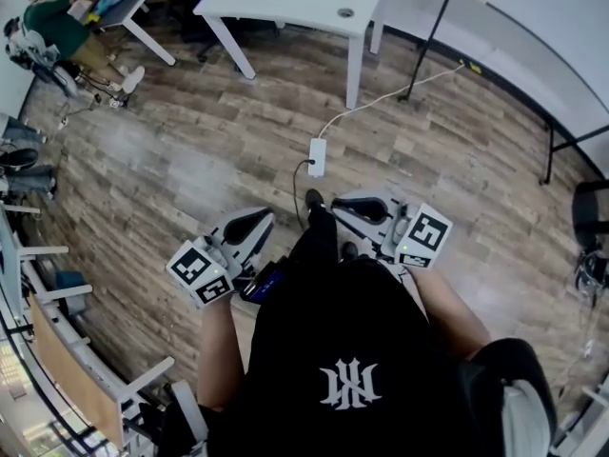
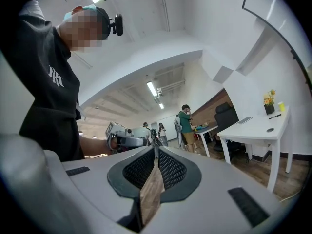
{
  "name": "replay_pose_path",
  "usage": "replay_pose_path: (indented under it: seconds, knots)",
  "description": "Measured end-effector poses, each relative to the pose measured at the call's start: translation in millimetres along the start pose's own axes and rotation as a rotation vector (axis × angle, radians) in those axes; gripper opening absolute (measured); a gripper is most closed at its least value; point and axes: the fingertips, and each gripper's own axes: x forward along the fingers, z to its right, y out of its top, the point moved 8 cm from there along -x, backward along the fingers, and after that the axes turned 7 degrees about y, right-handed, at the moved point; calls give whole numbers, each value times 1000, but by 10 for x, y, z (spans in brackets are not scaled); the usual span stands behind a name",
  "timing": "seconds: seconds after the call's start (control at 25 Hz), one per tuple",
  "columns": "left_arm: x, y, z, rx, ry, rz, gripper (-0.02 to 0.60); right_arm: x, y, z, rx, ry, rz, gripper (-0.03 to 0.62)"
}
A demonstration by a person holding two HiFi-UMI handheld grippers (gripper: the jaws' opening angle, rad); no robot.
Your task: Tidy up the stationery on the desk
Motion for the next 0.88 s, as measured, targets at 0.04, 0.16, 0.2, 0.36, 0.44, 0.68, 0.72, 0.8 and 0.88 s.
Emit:
replay_pose_path:
  seconds: [0.04,0.16,0.2,0.36,0.44,0.68,0.72,0.8,0.88]
  knots:
    - [62,47,-58,-4,-16,15,2,-2,16,45,4,-6,-1,49]
    - [270,169,-293,14,-40,28,2,-2,68,233,5,-29,-8,49]
    - [322,215,-386,20,-43,33,2,17,86,320,1,-35,-16,49]
    - [460,423,-865,25,-35,75,2,209,234,847,-15,-75,-37,49]
    - [544,501,-1171,11,-23,98,2,341,338,1183,-33,-107,-52,49]
    - [676,903,-2019,-8,-8,142,2,824,703,2049,-37,-169,-74,49]
    - [680,968,-2138,-10,-11,143,2,910,754,2153,-36,-178,-79,49]
    - [678,1054,-2357,-17,-18,139,2,1056,825,2335,-27,-207,-86,49]
    - [671,1089,-2569,-29,-22,136,2,1174,874,2485,-22,-239,-85,49]
